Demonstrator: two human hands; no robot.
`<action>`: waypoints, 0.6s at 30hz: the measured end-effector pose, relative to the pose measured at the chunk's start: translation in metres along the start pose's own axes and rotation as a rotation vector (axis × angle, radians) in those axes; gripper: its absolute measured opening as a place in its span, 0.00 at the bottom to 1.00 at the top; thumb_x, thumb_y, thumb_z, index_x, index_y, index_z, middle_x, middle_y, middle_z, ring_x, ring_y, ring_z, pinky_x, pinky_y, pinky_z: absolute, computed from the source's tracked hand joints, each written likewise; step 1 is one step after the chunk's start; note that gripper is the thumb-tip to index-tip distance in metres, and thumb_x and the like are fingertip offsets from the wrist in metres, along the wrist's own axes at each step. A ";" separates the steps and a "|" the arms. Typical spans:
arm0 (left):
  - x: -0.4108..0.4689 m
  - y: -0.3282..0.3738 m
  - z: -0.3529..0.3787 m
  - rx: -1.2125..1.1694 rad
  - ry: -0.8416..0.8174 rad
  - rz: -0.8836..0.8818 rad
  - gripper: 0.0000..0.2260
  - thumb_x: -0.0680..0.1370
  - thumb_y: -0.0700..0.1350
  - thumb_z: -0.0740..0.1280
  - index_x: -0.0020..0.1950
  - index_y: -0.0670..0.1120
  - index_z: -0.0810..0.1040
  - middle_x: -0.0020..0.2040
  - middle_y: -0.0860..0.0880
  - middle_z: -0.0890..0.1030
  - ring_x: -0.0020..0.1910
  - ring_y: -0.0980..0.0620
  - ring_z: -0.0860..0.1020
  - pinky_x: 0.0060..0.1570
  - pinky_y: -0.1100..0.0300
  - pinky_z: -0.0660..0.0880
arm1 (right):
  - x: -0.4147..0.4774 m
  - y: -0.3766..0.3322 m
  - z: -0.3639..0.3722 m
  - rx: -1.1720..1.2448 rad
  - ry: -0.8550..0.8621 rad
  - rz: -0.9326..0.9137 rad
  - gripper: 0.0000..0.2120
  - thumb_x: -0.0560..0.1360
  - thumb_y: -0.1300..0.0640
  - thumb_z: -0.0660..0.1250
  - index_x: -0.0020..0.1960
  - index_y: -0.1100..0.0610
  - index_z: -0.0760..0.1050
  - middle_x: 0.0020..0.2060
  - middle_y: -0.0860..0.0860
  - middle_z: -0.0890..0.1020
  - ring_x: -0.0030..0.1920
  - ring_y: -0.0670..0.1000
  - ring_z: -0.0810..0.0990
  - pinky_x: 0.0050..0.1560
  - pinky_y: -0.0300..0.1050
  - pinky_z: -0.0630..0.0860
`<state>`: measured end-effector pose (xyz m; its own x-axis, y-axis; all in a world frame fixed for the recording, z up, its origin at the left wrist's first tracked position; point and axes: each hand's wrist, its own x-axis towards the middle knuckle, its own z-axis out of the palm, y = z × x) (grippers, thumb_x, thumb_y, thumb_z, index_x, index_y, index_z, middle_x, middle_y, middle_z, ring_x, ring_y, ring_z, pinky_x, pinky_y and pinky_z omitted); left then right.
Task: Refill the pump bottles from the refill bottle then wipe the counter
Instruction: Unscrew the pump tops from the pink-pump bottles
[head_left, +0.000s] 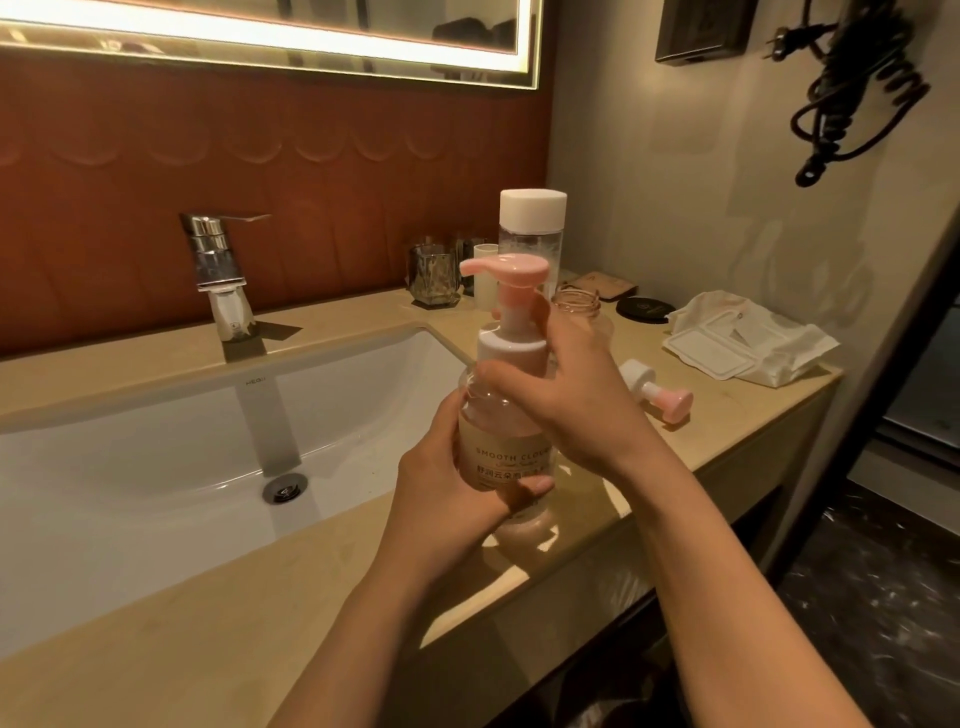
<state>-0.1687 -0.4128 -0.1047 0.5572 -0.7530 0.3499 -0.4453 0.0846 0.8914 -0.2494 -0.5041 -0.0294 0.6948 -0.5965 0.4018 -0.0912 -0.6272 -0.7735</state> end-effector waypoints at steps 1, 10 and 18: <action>0.000 0.001 0.001 -0.005 0.001 -0.015 0.34 0.62 0.49 0.79 0.62 0.65 0.66 0.54 0.63 0.77 0.52 0.64 0.77 0.44 0.75 0.75 | 0.001 -0.002 0.002 -0.038 0.001 0.017 0.42 0.61 0.31 0.69 0.70 0.46 0.63 0.63 0.49 0.70 0.65 0.53 0.68 0.62 0.59 0.72; 0.001 0.000 0.000 0.029 0.003 0.006 0.36 0.62 0.48 0.79 0.63 0.68 0.64 0.55 0.65 0.76 0.53 0.65 0.76 0.44 0.76 0.73 | -0.002 -0.003 -0.007 -0.051 0.168 -0.026 0.31 0.65 0.45 0.75 0.65 0.43 0.68 0.55 0.45 0.76 0.57 0.50 0.73 0.54 0.51 0.76; 0.000 0.003 0.002 -0.002 -0.003 -0.030 0.34 0.63 0.49 0.79 0.60 0.67 0.64 0.53 0.65 0.75 0.52 0.64 0.75 0.40 0.77 0.73 | 0.004 -0.008 -0.009 -0.229 0.000 0.036 0.40 0.66 0.35 0.70 0.72 0.44 0.59 0.66 0.48 0.65 0.68 0.52 0.63 0.66 0.58 0.68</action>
<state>-0.1715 -0.4143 -0.1022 0.5683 -0.7570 0.3225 -0.4274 0.0633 0.9018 -0.2519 -0.5060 -0.0178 0.6884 -0.6203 0.3760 -0.2751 -0.7029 -0.6559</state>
